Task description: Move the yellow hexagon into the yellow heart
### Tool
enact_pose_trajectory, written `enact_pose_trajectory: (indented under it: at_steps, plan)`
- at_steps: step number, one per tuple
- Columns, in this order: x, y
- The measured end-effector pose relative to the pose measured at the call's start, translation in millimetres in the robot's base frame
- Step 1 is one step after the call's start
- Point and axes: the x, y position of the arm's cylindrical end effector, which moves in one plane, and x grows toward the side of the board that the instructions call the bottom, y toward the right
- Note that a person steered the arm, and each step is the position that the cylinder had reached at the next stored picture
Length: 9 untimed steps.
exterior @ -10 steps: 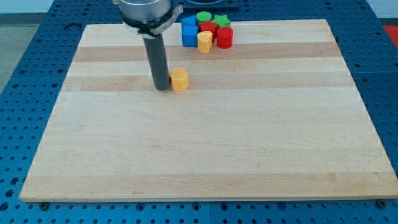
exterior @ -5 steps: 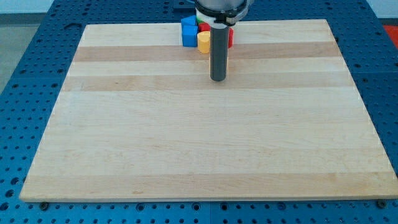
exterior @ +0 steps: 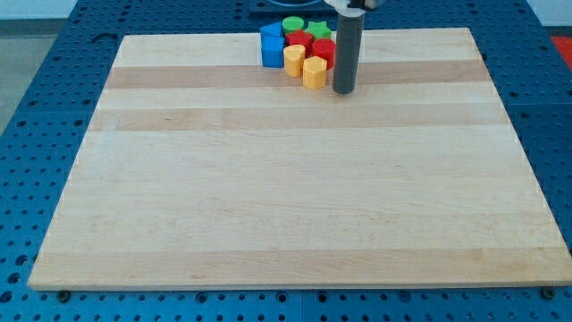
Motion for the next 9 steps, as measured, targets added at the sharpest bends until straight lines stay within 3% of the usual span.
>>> enact_pose_trajectory:
  at_steps: [3,5,9]
  plan:
    - [22,-28]
    - [-6,-33]
    - [-16,-25]
